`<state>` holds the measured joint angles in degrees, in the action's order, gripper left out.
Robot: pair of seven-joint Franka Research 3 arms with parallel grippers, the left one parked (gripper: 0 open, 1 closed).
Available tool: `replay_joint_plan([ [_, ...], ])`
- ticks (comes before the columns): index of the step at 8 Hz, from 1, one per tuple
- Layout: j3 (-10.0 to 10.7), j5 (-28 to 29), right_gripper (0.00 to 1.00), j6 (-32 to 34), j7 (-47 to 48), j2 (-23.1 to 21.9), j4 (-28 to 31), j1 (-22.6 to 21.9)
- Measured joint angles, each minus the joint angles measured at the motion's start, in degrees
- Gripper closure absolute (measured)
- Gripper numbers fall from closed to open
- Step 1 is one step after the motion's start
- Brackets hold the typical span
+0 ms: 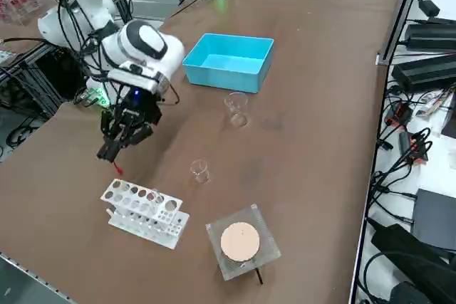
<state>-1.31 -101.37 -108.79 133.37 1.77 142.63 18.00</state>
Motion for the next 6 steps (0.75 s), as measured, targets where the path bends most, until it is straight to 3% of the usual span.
replay_joint_plan([
  [3, -0.24, 14.17, 0.98, 0.63, -10.02, -0.49, -8.55, -8.57],
  [4, -0.32, 18.46, 0.97, 1.51, -11.45, 1.23, -12.64, -11.51],
  [6, -0.43, 22.71, 0.97, 4.68, -8.83, 9.4, -20.4, -15.62],
])
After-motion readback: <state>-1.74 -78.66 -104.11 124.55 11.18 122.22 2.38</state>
